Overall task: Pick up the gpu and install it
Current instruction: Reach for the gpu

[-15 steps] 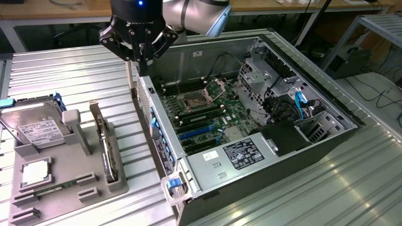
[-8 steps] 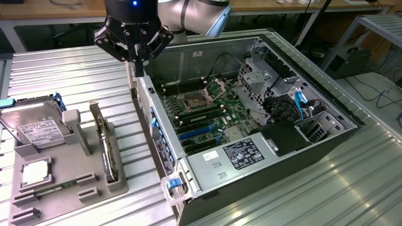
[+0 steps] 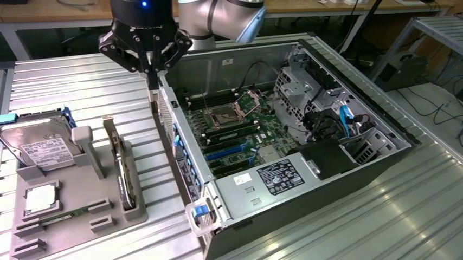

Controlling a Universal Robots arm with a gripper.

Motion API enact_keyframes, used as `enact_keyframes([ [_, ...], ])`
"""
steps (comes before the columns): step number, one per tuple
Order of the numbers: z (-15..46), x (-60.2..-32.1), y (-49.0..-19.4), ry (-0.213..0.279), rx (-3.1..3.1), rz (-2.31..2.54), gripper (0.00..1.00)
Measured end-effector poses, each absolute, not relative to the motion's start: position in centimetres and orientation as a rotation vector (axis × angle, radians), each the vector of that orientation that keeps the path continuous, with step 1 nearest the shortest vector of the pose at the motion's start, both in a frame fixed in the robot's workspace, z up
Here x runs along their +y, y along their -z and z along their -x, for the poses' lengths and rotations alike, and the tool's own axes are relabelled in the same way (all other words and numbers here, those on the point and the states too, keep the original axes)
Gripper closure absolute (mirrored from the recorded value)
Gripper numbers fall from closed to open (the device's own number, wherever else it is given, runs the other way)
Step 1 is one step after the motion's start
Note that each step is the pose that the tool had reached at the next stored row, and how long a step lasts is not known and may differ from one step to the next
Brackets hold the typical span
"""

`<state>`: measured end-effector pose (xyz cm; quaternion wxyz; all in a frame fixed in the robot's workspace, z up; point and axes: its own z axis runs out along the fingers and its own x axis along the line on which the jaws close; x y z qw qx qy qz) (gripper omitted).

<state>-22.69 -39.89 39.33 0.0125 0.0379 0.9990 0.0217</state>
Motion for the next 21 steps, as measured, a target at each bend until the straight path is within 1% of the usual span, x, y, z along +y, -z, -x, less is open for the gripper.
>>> enact_keyframes([
  [21,28.9,-39.9,-39.3,-0.068,3.115,-0.118,0.89],
])
